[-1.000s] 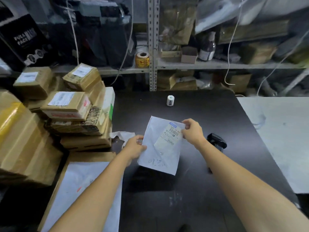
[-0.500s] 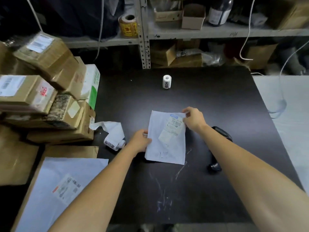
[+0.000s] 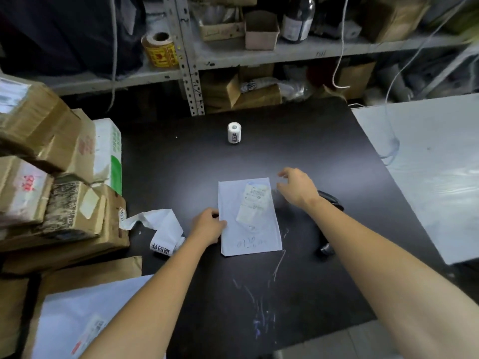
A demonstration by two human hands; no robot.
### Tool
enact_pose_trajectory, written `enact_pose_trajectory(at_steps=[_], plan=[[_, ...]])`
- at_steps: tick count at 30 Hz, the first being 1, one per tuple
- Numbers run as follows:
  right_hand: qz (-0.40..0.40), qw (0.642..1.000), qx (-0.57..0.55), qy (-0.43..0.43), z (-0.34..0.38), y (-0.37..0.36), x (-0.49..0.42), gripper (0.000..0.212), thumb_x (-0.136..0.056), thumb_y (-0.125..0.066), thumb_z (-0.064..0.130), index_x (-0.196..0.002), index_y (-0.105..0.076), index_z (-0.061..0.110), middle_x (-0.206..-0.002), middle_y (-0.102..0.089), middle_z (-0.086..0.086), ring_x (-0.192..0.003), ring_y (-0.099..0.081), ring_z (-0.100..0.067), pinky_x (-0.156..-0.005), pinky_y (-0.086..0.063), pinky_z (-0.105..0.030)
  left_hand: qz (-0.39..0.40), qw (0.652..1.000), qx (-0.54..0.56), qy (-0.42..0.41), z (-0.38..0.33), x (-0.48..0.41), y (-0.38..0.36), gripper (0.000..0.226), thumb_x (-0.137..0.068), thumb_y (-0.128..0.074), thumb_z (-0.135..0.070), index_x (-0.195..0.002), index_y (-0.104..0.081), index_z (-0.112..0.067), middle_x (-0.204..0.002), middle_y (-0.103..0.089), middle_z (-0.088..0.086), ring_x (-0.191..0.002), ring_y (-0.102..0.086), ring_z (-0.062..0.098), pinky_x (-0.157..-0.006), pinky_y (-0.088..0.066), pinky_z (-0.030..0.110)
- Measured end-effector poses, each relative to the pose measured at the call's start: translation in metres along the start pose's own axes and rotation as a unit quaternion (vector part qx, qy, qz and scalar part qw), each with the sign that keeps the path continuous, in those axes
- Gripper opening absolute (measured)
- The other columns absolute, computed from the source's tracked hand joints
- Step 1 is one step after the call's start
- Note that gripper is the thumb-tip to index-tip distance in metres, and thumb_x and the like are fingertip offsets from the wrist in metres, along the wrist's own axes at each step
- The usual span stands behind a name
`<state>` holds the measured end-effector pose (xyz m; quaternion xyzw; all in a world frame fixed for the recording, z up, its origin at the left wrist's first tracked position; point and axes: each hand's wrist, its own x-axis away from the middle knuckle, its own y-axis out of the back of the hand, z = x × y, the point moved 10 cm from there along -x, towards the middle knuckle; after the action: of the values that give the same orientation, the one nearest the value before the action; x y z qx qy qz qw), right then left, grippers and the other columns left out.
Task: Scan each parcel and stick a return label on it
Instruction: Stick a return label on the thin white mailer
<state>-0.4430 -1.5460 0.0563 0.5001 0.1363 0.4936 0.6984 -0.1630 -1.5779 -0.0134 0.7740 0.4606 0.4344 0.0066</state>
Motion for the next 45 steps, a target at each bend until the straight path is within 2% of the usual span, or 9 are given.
enact_pose_trajectory(at_steps=[7,10,14,22,28,32,34,40,45], plan=[[-0.163,0.979,0.062,-0.103,-0.065,0.068,0.069,0.048,-0.09,-0.059,0.027,-0.135,-0.05,0.016,-0.137,-0.049,-0.011,-0.127,-0.041,-0.034,-0.101,-0.038,-0.047,0.015,0.996,0.084,0.018,0.007,-0.003,-0.002,0.03,-0.088,-0.061,-0.012,-0.116,-0.057,-0.021,-0.104,-0.068,0.006,-0.091,-0.068,0.024,-0.061,-0.051,0.028],[-0.116,0.967,-0.007,-0.228,-0.112,0.052,0.096,0.07,-0.086,-0.067,0.037,-0.144,-0.036,0.014,-0.143,-0.043,-0.013,-0.131,-0.039,-0.037,-0.104,-0.038,-0.049,0.016,0.996,0.091,0.019,0.008,-0.003,-0.005,0.025,-0.088,-0.06,-0.01,-0.111,-0.061,-0.019,-0.099,-0.071,0.009,-0.09,-0.069,0.025,-0.069,-0.054,0.032],[-0.039,0.946,-0.097,-0.307,-0.144,0.015,0.114,0.06,-0.088,-0.07,0.028,-0.134,-0.04,0.004,-0.131,-0.057,-0.019,-0.12,-0.055,-0.037,-0.094,-0.046,-0.039,0.012,0.993,0.115,0.011,0.007,0.001,-0.007,0.02,-0.087,-0.058,-0.003,-0.099,-0.063,-0.019,-0.099,-0.072,0.011,-0.083,-0.066,0.024,-0.066,-0.052,0.029],[-0.025,0.943,-0.196,-0.267,-0.121,0.001,0.09,0.037,-0.077,-0.072,0.004,-0.113,-0.063,0.002,-0.117,-0.063,-0.017,-0.101,-0.063,-0.036,-0.09,-0.055,-0.046,0.017,0.984,0.178,0.013,0.001,0.013,-0.016,0.025,-0.089,-0.055,0.006,-0.108,-0.06,-0.01,-0.102,-0.068,0.007,-0.086,-0.068,0.024,-0.061,-0.053,0.029],[0.026,0.94,-0.269,-0.206,-0.077,-0.006,0.074,0.052,-0.077,-0.065,0.015,-0.125,-0.044,0.008,-0.108,-0.06,-0.011,-0.093,-0.06,-0.026,-0.074,-0.048,-0.035,0.024,0.986,0.163,0.006,-0.007,0.019,-0.024,0.027,-0.088,-0.059,0.003,-0.104,-0.056,-0.019,-0.106,-0.063,-0.001,-0.09,-0.068,0.02,-0.059,-0.055,0.029],[0.037,0.938,-0.3,-0.171,-0.048,-0.004,0.063,0.015,-0.079,-0.061,0.02,-0.088,-0.055,0.01,-0.075,-0.056,-0.005,-0.064,-0.053,-0.02,-0.058,-0.041,-0.028,0.003,0.988,0.154,-0.009,-0.017,0.019,-0.025,0.025,-0.09,-0.059,0.002,-0.099,-0.054,-0.021,-0.102,-0.061,0.0,-0.091,-0.066,0.019,-0.058,-0.057,0.029],[0.042,0.933,-0.313,-0.174,-0.04,-0.003,0.063,0.015,-0.079,-0.06,0.026,-0.079,-0.053,0.013,-0.067,-0.052,-0.002,-0.057,-0.05,-0.018,-0.055,-0.039,-0.027,-0.003,0.987,0.163,-0.008,-0.019,0.018,-0.027,0.025,-0.09,-0.059,0.003,-0.1,-0.054,-0.019,-0.102,-0.063,0.004,-0.092,-0.066,0.022,-0.061,-0.058,0.031],[0.046,0.913,-0.362,-0.181,-0.022,0.005,0.067,0.021,-0.077,-0.061,0.024,-0.087,-0.057,0.006,-0.064,-0.055,-0.007,-0.05,-0.055,-0.022,-0.057,-0.047,-0.032,-0.017,0.986,0.166,-0.013,-0.023,0.019,-0.028,0.026,-0.09,-0.058,0.005,-0.106,-0.055,-0.016,-0.103,-0.064,0.006,-0.09,-0.066,0.021,-0.056,-0.056,0.027],[0.059,0.906,-0.38,-0.179,-0.01,0.01,0.069,0.017,-0.076,-0.06,0.021,-0.083,-0.056,0.006,-0.054,-0.05,-0.004,-0.037,-0.049,-0.018,-0.043,-0.043,-0.023,-0.021,0.987,0.156,-0.021,-0.029,0.021,-0.026,0.027,-0.089,-0.057,0.006,-0.1,-0.054,-0.019,-0.103,-0.064,0.005,-0.089,-0.065,0.019,-0.053,-0.054,0.025]])
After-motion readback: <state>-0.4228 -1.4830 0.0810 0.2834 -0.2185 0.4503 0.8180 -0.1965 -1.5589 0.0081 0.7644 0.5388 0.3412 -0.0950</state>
